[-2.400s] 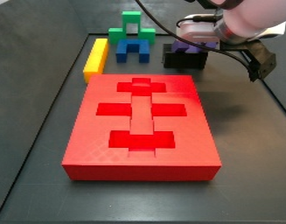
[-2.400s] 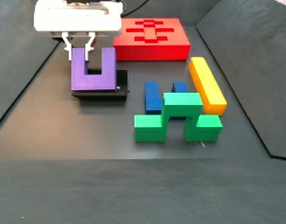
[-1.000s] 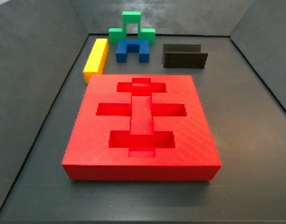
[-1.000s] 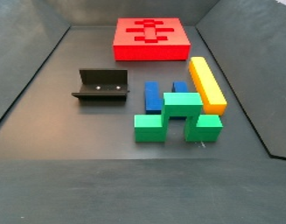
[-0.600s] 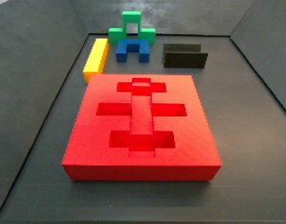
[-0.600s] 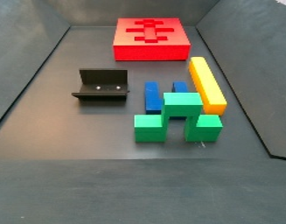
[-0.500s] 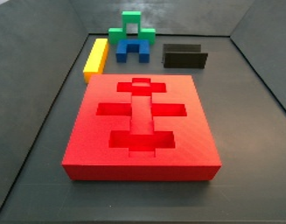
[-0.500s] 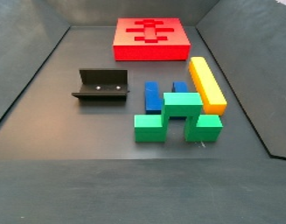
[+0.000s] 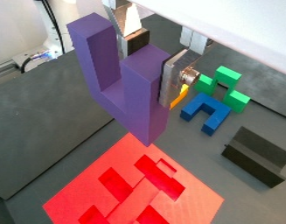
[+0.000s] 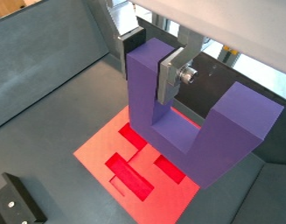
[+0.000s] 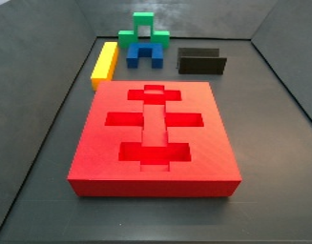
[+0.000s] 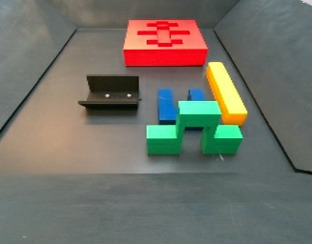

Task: Pick up the purple object. Move up. Place the purple object on the fixture. Regrasp the purple object. Move to above the board. Insert the purple object.
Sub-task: Insert the purple object.

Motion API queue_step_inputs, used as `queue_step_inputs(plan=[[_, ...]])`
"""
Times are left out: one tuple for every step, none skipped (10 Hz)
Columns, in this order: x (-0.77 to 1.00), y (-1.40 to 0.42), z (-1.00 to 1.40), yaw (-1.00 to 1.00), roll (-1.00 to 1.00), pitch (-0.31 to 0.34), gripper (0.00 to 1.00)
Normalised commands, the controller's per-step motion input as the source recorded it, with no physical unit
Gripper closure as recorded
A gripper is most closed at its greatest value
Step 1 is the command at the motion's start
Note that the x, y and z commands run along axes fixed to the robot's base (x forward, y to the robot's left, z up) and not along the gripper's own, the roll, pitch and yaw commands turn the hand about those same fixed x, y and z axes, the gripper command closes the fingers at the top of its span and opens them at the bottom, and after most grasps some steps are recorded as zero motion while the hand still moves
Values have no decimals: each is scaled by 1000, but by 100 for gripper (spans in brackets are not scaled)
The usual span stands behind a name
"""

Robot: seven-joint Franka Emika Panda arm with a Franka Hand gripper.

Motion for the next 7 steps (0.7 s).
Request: queue_step_inputs(plan=[[0, 20, 0, 0, 0, 0, 100], [0, 34, 0, 0, 0, 0, 100], [0, -17, -17, -37, 24, 0, 100], [0, -326, -163, -51, -9, 0, 100], [43, -486, -351, -46, -66, -100, 100], [260, -557, -469, -17, -91, -170, 100], [271, -574, -631, 0, -50, -204, 100]])
